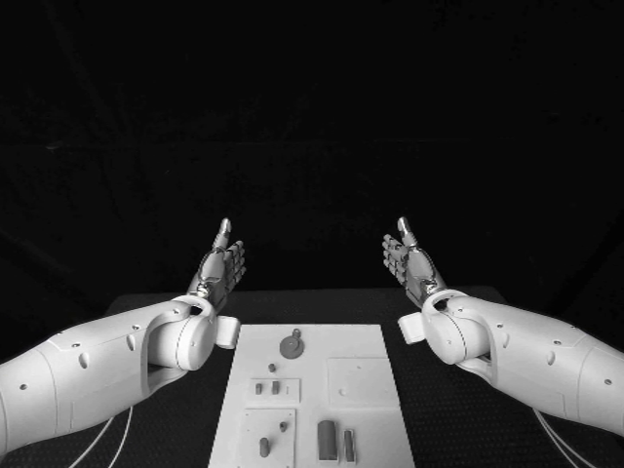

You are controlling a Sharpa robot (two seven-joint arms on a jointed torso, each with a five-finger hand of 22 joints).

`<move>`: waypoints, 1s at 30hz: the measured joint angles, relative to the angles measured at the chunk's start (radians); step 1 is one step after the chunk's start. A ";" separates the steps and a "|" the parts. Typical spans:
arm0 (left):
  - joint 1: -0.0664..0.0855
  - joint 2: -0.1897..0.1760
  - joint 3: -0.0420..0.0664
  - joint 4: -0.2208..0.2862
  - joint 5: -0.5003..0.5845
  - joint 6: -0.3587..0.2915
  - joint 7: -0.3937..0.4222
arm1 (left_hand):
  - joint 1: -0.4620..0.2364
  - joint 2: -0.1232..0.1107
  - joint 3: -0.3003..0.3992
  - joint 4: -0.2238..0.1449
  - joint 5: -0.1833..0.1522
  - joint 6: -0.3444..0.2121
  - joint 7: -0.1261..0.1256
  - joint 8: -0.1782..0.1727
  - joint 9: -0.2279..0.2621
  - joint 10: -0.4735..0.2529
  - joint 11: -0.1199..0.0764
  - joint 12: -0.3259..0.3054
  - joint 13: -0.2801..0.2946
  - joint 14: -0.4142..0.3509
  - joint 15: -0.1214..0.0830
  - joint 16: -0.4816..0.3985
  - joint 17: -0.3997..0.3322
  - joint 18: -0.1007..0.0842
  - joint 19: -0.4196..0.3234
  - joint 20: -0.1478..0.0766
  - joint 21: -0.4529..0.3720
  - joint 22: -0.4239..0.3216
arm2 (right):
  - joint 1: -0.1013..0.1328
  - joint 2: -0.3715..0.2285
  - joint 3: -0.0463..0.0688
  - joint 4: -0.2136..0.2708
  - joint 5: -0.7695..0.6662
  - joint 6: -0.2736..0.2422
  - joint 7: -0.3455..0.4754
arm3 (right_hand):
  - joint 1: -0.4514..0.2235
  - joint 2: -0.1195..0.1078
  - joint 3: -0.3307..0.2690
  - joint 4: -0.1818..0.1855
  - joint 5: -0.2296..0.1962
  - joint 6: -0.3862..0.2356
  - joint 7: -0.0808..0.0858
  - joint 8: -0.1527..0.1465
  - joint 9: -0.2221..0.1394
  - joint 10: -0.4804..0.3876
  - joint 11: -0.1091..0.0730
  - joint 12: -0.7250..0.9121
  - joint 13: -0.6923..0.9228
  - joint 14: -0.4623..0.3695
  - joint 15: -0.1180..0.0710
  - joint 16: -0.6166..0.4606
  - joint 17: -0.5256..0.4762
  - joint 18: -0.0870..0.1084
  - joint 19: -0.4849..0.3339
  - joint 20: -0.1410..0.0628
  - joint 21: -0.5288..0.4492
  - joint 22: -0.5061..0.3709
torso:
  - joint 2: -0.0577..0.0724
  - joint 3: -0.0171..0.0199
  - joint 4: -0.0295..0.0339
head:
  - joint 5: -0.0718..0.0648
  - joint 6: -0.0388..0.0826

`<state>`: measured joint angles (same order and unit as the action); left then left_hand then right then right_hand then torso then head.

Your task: Assemble the parts on the task board

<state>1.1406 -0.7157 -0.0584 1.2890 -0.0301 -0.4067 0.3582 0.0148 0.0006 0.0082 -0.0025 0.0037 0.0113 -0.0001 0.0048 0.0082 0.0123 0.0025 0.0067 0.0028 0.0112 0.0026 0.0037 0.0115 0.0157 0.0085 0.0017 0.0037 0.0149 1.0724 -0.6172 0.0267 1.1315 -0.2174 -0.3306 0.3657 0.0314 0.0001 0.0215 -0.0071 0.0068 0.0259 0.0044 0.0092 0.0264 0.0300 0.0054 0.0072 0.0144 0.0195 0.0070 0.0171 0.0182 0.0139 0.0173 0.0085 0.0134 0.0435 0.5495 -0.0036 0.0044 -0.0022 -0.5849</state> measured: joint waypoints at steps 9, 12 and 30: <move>-0.075 -0.053 0.048 0.228 0.015 -0.212 0.078 | -0.008 0.000 -0.004 0.004 0.000 -0.006 0.000 -0.002 -0.007 -0.007 -0.003 0.000 -0.002 -0.008 -0.002 0.000 -0.011 0.000 -0.005 -0.002 -0.001 -0.014 | -0.015 -0.109 -0.019 0.291 0.102 -0.212 0.060 | -0.026 0.000 -0.017 0.007 0.000 -0.022 -0.004 -0.006 -0.025 -0.026 -0.005 -0.004 -0.013 -0.015 -0.007 -0.014 -0.017 0.000 -0.010 -0.010 -0.010 -0.042 | -0.005 0.0035 -0.0042 | 0.002 -0.015; -0.086 -0.061 0.055 0.262 0.020 -0.262 0.098 | -0.008 0.000 -0.004 0.004 0.000 -0.006 0.000 -0.002 -0.007 -0.007 -0.003 0.000 -0.002 -0.008 -0.002 0.000 -0.011 0.000 -0.005 -0.002 -0.001 -0.014 | -0.018 -0.134 -0.023 0.359 0.133 -0.276 0.079 | -0.026 0.000 -0.017 0.007 0.000 -0.022 -0.004 -0.006 -0.026 -0.026 -0.005 -0.004 -0.014 -0.015 -0.007 -0.014 -0.017 0.000 -0.010 -0.010 -0.010 -0.043 | -0.005 0.0034 -0.0042 | 0.002 -0.015; -0.090 -0.065 0.057 0.278 0.030 -0.349 0.138 | -0.008 0.000 -0.004 0.004 0.000 -0.006 0.000 -0.002 -0.007 -0.007 -0.002 0.000 -0.002 -0.008 -0.002 0.000 -0.010 0.000 -0.005 -0.002 -0.001 -0.014 | -0.022 -0.162 -0.027 0.436 0.211 -0.425 0.132 | -0.026 0.000 -0.017 0.007 0.000 -0.021 -0.004 -0.006 -0.025 -0.026 -0.005 -0.004 -0.013 -0.015 -0.007 -0.014 -0.017 0.000 -0.010 -0.010 -0.010 -0.042 | -0.005 0.0037 -0.0044 | 0.002 -0.015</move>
<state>1.0502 -0.7806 -0.0011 1.5669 -0.0004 -0.7555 0.4964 0.0072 0.0005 0.0042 0.0015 0.0034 0.0052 -0.0002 0.0030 0.0011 0.0053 0.0001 0.0067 0.0012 0.0036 0.0002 0.0035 0.0011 0.0157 0.0037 0.0000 0.0031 0.0010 1.0504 -0.7793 -0.0002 1.5680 -0.0066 -0.7556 0.4977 0.0058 -0.0001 0.0044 0.0000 0.0069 0.0044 0.0002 0.0035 0.0010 0.0037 0.0000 0.0037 0.0010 0.0045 0.0005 0.0035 0.0010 0.0141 0.0072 -0.0016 0.0035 0.0011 0.5442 0.0001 0.0000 0.0000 -0.6000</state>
